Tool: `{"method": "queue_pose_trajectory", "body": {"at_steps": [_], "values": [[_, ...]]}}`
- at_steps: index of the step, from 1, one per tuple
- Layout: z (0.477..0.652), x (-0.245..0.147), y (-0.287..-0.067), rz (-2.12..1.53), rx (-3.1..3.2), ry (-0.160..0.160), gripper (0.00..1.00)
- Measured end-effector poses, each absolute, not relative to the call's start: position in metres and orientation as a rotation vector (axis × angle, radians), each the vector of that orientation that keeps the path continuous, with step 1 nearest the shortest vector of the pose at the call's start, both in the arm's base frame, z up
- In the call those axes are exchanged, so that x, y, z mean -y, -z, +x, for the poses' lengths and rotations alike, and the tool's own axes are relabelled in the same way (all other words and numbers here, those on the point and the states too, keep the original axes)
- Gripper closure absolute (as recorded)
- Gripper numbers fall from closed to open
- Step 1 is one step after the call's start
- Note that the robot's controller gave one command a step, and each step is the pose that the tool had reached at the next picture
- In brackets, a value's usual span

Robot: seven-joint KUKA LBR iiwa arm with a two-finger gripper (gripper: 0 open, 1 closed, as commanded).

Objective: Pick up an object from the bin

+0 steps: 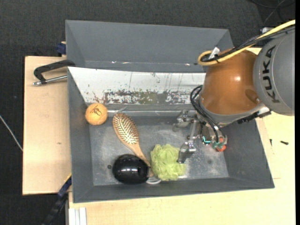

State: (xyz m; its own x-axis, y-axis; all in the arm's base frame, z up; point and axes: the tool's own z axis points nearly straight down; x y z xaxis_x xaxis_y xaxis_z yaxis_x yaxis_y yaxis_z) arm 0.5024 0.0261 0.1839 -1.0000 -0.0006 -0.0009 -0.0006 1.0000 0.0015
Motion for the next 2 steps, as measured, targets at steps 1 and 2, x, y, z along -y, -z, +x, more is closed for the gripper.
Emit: {"method": "queue_pose_trajectory", "body": {"at_steps": [1, 2], "values": [[0.5027, -0.0259, -0.1837, -0.002, -3.14, -0.002, 0.0], [0.5059, -0.0177, -0.183, -0.086, -3.139, -0.001, 0.0]]}}
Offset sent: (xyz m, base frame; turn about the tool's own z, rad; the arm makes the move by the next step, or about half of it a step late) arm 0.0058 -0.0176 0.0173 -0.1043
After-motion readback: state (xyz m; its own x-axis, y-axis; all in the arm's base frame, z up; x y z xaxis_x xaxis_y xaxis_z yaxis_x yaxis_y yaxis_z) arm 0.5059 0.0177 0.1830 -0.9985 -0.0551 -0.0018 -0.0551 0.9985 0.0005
